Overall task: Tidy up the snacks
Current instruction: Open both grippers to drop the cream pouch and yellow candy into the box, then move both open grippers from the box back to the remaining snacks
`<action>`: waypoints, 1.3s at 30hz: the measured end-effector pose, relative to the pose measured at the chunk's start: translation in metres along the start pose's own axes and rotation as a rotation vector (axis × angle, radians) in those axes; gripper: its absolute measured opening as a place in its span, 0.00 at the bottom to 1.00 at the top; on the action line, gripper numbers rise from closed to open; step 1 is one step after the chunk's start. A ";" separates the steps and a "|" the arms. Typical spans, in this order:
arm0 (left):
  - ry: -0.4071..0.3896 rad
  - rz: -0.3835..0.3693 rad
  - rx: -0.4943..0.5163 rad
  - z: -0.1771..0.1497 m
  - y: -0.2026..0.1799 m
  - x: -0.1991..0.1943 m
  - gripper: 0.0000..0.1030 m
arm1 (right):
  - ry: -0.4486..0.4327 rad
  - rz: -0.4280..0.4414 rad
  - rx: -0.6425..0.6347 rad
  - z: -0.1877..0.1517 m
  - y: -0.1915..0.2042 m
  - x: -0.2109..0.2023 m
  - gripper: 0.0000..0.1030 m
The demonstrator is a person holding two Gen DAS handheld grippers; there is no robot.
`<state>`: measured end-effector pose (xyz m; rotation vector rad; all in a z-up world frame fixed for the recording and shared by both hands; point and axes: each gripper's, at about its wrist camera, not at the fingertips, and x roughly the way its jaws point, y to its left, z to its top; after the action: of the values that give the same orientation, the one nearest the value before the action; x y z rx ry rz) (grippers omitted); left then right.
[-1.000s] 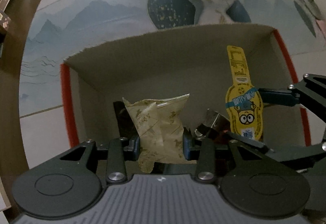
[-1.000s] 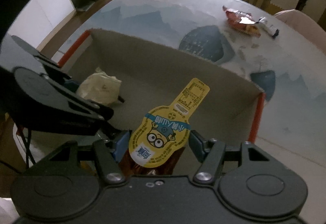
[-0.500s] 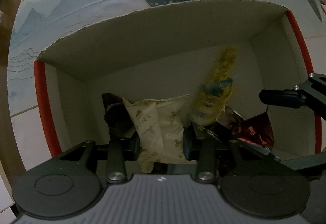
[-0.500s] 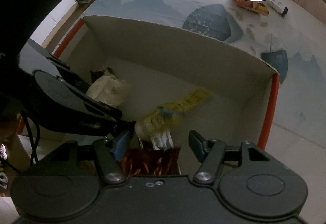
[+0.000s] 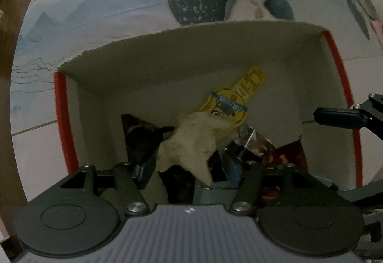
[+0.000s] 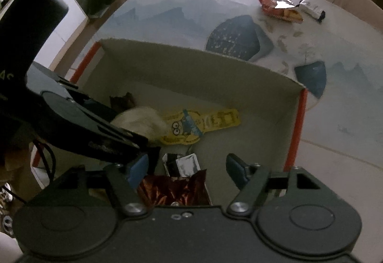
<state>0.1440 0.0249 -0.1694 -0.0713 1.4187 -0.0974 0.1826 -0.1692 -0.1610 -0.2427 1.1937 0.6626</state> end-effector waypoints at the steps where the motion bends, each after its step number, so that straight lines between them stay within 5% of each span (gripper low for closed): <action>1: -0.007 -0.003 -0.006 -0.001 0.001 -0.002 0.59 | -0.008 0.005 0.009 -0.001 -0.001 -0.003 0.72; 15: -0.198 -0.071 -0.001 -0.020 0.004 -0.072 0.59 | -0.146 0.021 0.054 -0.005 0.003 -0.064 0.80; 24: -0.357 -0.043 0.028 -0.025 -0.007 -0.119 0.65 | -0.246 0.015 0.063 0.001 0.000 -0.106 0.85; 39: -0.500 0.002 0.023 0.031 -0.030 -0.152 0.76 | -0.357 -0.048 0.065 0.039 -0.046 -0.138 0.97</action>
<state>0.1516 0.0112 -0.0125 -0.0691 0.9178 -0.0870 0.2114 -0.2334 -0.0277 -0.0920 0.8630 0.5951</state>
